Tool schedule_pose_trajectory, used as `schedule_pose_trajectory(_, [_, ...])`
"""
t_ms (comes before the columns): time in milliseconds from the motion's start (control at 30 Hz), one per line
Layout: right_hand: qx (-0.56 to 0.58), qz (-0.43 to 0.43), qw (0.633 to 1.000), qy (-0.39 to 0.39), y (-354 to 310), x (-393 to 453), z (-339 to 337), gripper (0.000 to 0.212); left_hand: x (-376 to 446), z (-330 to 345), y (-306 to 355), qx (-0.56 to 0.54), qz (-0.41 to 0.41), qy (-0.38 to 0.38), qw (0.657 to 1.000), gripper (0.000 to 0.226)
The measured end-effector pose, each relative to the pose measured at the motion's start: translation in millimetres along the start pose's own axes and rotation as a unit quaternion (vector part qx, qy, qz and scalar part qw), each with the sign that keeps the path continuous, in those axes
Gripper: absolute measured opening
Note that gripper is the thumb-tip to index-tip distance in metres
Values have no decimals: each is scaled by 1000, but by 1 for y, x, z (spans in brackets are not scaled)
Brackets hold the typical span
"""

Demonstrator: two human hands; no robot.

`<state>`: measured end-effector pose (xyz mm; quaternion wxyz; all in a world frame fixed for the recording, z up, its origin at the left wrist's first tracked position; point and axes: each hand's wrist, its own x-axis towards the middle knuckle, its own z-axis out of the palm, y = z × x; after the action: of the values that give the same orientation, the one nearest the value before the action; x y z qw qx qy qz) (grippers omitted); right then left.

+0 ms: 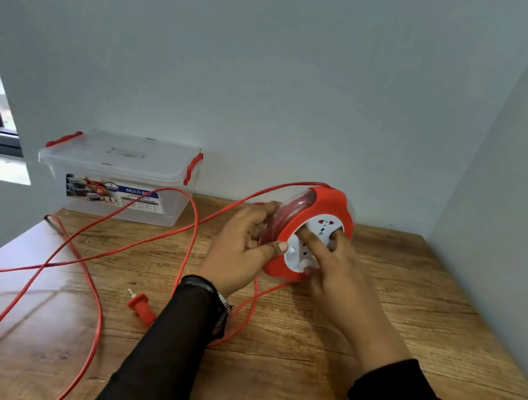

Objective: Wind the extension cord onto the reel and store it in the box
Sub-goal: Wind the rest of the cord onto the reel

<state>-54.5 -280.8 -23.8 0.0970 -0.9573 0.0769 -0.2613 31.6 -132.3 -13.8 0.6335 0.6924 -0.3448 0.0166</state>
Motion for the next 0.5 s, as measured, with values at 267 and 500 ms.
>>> schedule_pose_trajectory(267, [-30, 0, 996, 87, -2, 2, 0, 57, 0, 5, 3, -7, 10, -4, 1000, 56])
schedule_pose_trajectory(500, [-41, 45, 989, 134, -8, -2, -4, 54, 0, 9, 3, -7, 10, -6, 1000, 53])
